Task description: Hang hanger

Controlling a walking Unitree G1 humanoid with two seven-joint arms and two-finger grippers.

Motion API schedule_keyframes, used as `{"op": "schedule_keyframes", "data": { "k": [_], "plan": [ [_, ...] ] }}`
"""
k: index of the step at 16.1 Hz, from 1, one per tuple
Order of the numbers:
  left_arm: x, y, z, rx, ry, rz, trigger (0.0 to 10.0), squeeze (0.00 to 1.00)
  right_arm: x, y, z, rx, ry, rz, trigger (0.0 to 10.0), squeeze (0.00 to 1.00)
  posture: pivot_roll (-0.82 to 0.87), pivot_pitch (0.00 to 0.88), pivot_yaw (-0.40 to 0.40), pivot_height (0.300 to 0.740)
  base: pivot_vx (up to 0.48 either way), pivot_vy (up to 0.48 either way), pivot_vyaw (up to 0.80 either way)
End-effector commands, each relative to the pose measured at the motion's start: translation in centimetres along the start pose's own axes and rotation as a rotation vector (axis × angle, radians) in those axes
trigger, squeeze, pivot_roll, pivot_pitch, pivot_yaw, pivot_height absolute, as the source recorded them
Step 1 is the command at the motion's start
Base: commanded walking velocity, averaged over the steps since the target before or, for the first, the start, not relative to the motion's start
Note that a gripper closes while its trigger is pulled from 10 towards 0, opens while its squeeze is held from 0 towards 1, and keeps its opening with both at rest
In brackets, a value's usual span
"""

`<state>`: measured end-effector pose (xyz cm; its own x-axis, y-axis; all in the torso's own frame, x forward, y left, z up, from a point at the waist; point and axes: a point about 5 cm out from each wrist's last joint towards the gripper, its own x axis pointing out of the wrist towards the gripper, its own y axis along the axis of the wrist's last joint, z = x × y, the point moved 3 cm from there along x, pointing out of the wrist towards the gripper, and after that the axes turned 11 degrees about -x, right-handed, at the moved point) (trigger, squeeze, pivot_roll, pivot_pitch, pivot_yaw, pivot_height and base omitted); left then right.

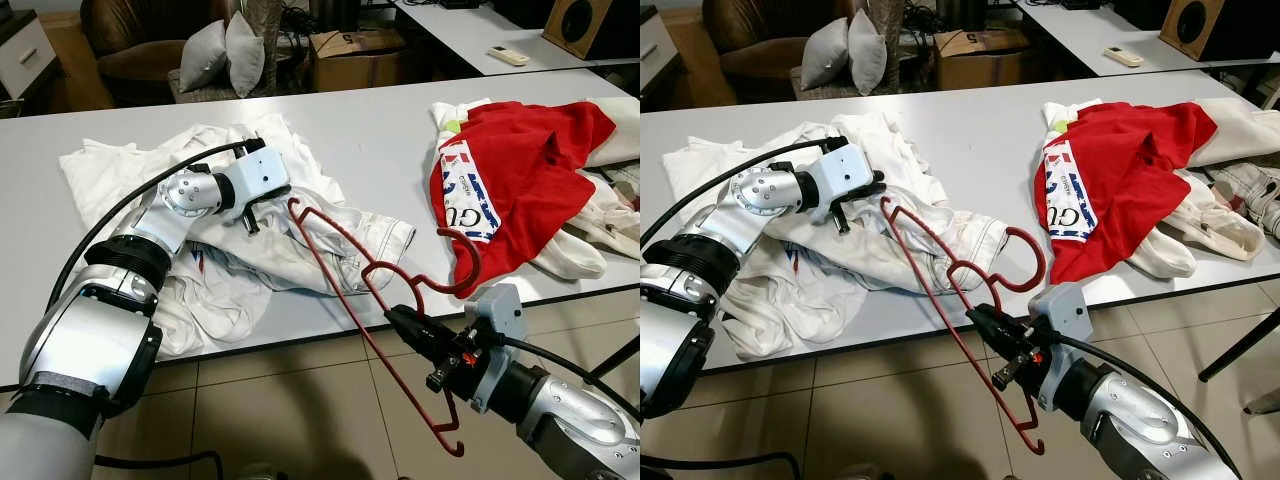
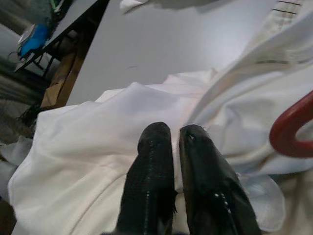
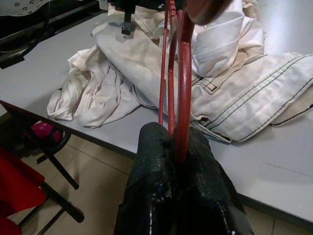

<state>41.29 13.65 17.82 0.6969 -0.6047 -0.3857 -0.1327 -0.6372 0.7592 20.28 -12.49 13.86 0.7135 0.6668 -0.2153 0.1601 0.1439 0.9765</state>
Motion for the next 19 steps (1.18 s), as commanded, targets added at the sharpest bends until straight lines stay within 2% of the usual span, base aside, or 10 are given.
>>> {"op": "schedule_keyframes", "data": {
  "k": [1,4,7,8,9,10,11,17,18,19],
  "plan": [
    [-0.1,-0.1,0.2,0.026,-0.025,-0.016,0.0,0.00,-0.2,0.1,-0.3,0.000,0.016,-0.004,10.0,0.00,-0.06,0.000,0.046,0.723,0.000,0.000,0.00],
    [-0.3,-0.2,0.4,0.007,-0.072,-0.012,0.0,0.00,-0.2,-0.1,-0.3,-0.002,0.021,-0.011,10.0,0.00,-0.06,0.000,0.043,0.723,0.000,0.000,0.00],
    [-0.4,0.1,0.1,0.008,-0.054,0.010,0.2,0.00,-0.2,-0.1,-0.3,-0.003,0.027,-0.013,10.0,0.00,-0.06,0.000,0.042,0.723,0.000,0.000,0.00],
    [-0.4,0.2,-0.1,-0.002,-0.033,0.020,10.0,0.00,-0.2,-0.1,-0.4,-0.003,0.030,-0.015,10.0,0.00,-0.06,0.000,0.042,0.723,0.000,0.000,0.00],
    [-0.3,0.4,0.1,-0.042,-0.068,0.040,10.0,0.00,-0.2,-0.2,-0.4,-0.003,0.032,-0.017,10.0,0.00,-0.06,0.000,0.042,0.723,0.000,0.000,0.00],
    [-0.4,0.5,0.2,-0.047,-0.076,0.049,10.0,0.33,-0.2,-0.2,-0.4,-0.003,0.035,-0.020,10.0,0.00,-0.06,0.000,0.042,0.723,0.000,0.000,0.00],
    [-0.3,0.5,0.3,-0.050,-0.089,0.044,10.0,1.00,-0.3,-0.3,-0.4,-0.003,0.036,-0.023,10.0,0.00,-0.06,0.000,0.042,0.723,0.000,0.000,0.00],
    [-0.2,0.4,-0.1,-0.006,-0.039,0.019,10.0,1.00,-0.3,-0.9,0.7,-0.017,-0.032,-0.059,10.0,0.00,-0.06,0.000,0.040,0.723,0.000,0.000,0.00],
    [-0.1,0.3,0.0,-0.013,-0.043,0.009,10.0,0.76,-0.3,-0.9,0.9,-0.022,-0.045,-0.062,10.0,0.00,-0.06,0.000,0.040,0.723,0.000,0.000,0.00],
    [-0.1,0.1,-0.1,-0.009,-0.025,-0.006,10.0,0.00,-0.3,-0.8,1.0,-0.022,-0.049,-0.060,10.0,0.00,-0.06,0.000,0.040,0.723,0.000,0.000,0.00]
  ]
}}
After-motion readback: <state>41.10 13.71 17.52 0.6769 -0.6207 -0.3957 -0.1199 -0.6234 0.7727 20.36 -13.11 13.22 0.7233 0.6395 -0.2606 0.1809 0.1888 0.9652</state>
